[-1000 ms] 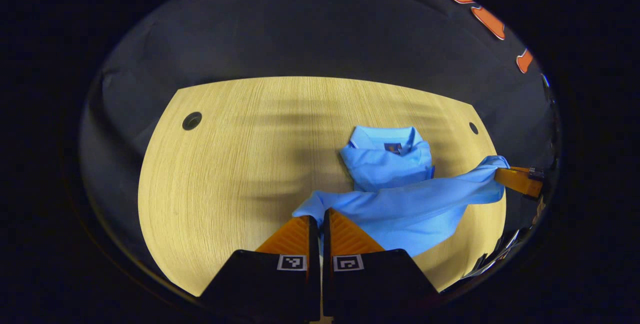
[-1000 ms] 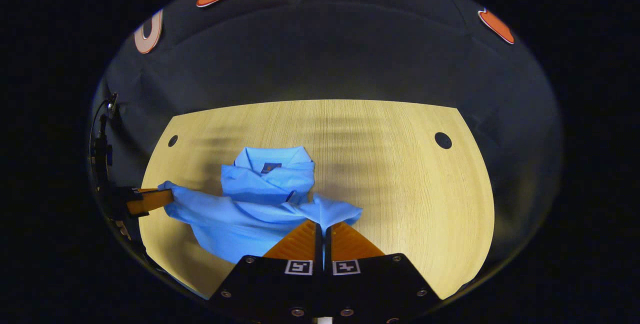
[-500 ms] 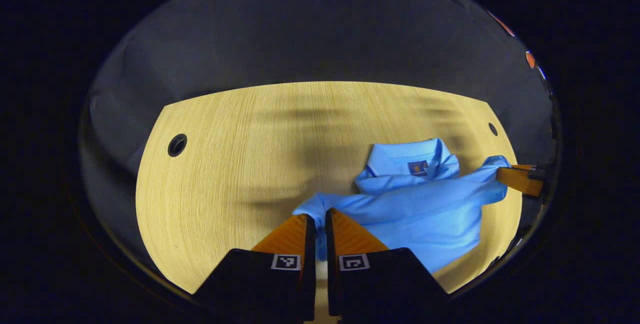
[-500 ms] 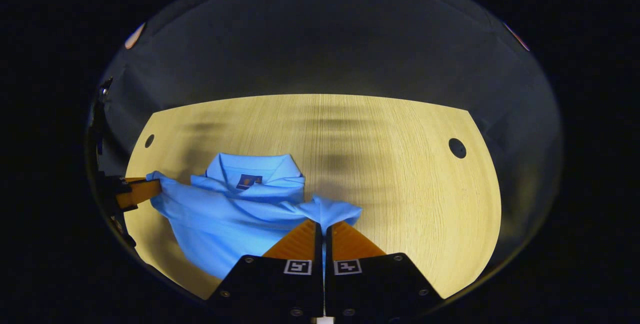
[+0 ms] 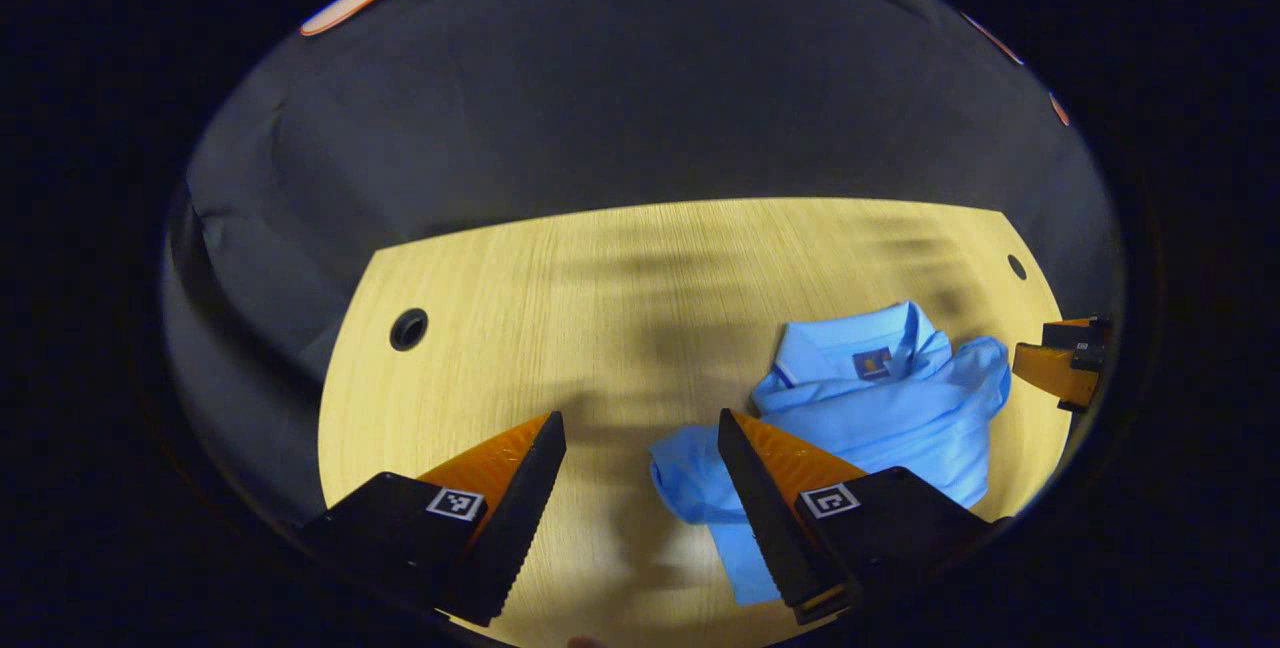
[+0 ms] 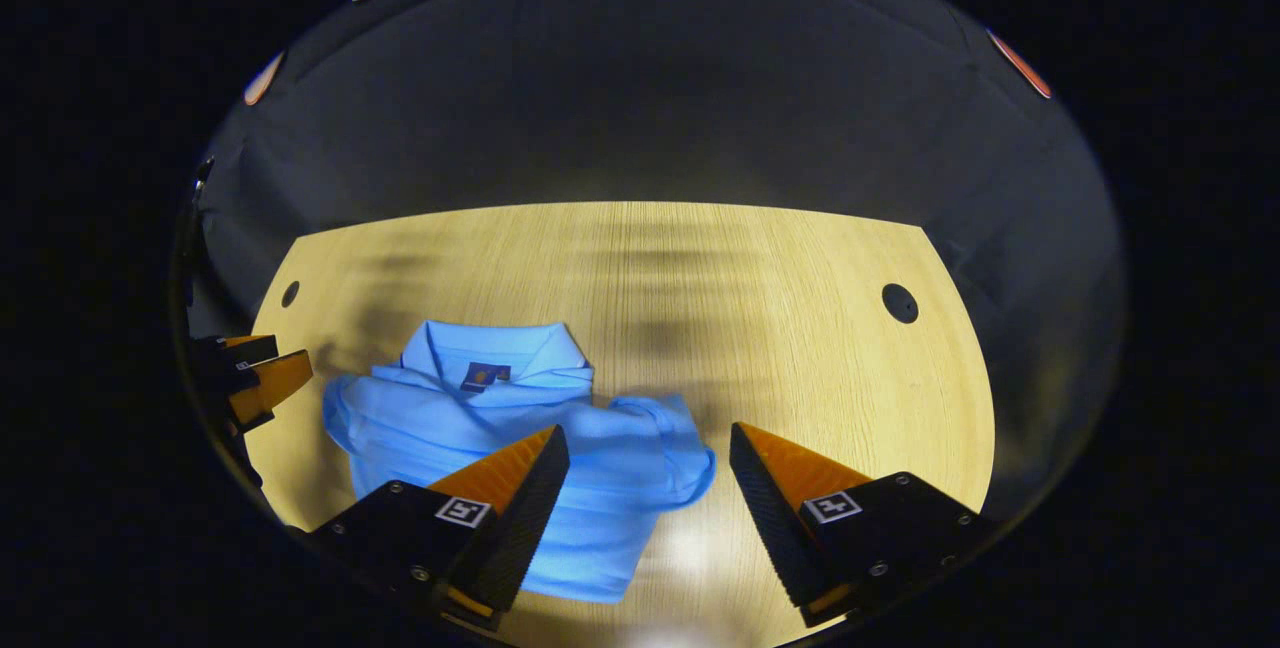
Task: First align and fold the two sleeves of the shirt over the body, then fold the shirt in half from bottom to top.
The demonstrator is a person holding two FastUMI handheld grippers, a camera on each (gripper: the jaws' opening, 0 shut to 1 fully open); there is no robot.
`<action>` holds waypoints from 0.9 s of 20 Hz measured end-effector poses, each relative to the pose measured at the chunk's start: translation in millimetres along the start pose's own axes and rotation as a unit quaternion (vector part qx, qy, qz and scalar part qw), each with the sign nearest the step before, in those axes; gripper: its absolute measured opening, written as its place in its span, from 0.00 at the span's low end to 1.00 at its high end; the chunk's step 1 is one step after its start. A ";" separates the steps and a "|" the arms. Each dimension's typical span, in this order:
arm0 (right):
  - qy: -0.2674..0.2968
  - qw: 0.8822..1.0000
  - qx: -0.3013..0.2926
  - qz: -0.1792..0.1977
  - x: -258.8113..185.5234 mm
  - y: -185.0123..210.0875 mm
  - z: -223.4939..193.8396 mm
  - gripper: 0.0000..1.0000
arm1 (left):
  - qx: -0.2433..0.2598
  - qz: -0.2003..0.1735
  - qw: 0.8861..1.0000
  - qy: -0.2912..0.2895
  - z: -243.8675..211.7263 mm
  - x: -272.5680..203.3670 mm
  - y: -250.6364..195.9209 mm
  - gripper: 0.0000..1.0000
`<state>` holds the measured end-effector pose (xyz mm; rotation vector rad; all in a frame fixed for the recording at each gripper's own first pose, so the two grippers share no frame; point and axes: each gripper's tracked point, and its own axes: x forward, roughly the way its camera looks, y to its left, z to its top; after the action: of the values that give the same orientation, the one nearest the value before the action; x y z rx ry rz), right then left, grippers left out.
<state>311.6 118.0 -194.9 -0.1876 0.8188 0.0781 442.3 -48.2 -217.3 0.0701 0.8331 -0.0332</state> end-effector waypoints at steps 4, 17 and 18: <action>-0.047 0.999 0.019 0.008 -38.2 -4.3 21.5 0.98 | 0.028 0.011 0.996 -0.079 43.1 -55.1 1.7 0.98; -0.272 0.962 -0.018 0.012 -236.2 -21.4 43.8 0.98 | -0.027 -0.023 0.967 -0.252 65.9 -260.9 -21.4 0.99; -0.277 0.961 -0.017 0.012 -246.5 -24.7 38.6 0.98 | -0.026 -0.013 0.964 -0.263 64.2 -270.3 -19.6 0.99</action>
<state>174.9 102.2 14.7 -0.1761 0.2606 0.1597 306.8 -72.1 24.9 -0.0004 0.3016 -0.0522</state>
